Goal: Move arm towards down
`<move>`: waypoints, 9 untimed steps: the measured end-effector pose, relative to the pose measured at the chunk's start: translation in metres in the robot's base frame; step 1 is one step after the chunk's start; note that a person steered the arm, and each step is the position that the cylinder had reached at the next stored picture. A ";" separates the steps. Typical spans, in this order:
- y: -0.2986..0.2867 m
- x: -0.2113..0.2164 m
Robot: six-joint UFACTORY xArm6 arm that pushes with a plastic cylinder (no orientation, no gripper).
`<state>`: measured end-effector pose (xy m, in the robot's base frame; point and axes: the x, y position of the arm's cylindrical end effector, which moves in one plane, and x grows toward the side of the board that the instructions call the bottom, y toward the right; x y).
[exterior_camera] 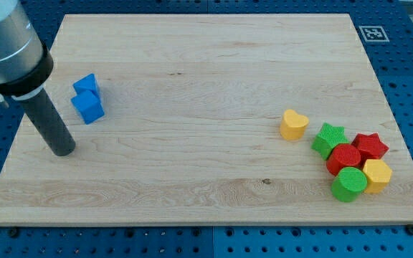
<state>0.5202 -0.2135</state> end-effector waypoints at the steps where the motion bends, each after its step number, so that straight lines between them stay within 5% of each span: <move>1: 0.013 0.009; 9: 0.049 0.033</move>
